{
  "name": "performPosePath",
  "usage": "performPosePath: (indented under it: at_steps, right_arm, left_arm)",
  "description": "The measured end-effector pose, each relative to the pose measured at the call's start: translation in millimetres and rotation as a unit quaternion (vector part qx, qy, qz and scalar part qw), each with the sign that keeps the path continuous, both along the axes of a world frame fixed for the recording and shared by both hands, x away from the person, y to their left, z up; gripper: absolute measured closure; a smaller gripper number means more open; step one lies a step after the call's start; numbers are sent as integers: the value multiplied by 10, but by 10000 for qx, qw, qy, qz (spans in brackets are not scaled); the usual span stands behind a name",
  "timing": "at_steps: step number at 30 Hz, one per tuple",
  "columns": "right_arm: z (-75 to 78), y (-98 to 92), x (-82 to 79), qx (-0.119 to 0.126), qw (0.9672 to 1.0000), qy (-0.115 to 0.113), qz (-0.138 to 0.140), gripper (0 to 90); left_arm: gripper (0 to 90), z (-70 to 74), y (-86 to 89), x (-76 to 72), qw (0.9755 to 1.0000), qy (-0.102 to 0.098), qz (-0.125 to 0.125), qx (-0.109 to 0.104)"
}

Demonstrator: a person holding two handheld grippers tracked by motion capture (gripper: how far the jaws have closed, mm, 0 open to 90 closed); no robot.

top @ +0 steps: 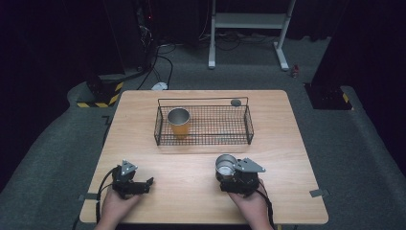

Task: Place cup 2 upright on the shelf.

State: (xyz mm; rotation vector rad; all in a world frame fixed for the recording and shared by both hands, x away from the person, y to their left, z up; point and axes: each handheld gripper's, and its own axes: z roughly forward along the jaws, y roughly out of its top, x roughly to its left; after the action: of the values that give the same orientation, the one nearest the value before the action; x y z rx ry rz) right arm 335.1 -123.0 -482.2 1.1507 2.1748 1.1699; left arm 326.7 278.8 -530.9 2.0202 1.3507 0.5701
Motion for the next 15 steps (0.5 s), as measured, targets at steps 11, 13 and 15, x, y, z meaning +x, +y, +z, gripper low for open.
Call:
performPosePath:
  at_steps: [11,13,15]
  right_arm:
    - [-114,4,49,125,9999,76,44,96]
    - [-131,13,53,137,9999,86,33,99]
    - [-146,21,60,145,9999,57,55,113]
  left_arm:
    - [5,-1,0,-1,10000,-4,-1,-1]
    - [5,-1,0,-1,10000,-4,1,-2]
    - [6,-1,-1,-2,10000,-6,8,0]
